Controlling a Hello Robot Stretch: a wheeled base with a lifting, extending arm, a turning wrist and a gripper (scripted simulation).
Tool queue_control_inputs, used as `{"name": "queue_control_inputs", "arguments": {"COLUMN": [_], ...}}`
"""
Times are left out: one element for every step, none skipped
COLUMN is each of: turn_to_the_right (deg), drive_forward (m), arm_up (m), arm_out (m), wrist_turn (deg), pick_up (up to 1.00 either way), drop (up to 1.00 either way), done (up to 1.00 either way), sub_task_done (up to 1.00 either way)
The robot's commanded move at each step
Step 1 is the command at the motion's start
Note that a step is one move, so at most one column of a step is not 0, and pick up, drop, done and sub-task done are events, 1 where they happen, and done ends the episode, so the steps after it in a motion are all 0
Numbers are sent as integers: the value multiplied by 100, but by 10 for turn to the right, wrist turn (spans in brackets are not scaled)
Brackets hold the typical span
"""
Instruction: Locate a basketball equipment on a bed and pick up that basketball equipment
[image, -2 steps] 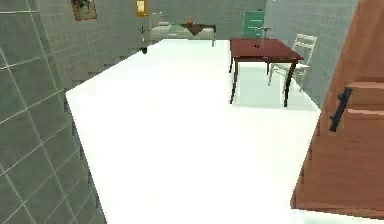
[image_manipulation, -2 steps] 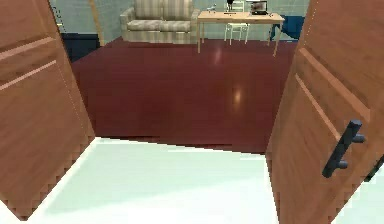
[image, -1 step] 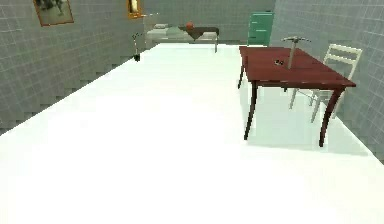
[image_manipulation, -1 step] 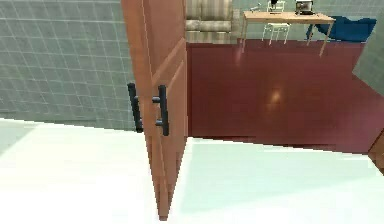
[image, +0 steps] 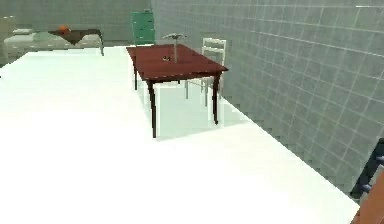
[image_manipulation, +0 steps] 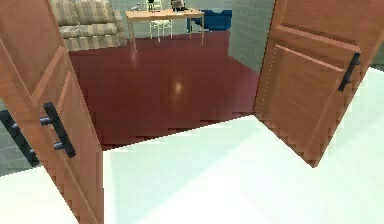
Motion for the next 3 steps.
{"name": "queue_control_inputs", "arguments": {"turn_to_the_right": [0, -300, 0], "drive_forward": [5, 0, 100], "arm_up": [0, 0, 0], "arm_out": [0, 0, 0], "wrist_turn": [0, 0, 0], "pick_up": [0, 0, 0], "drop": [0, 0, 0], "done": [0, 0, 0], "sub_task_done": [0, 0, 0]}}
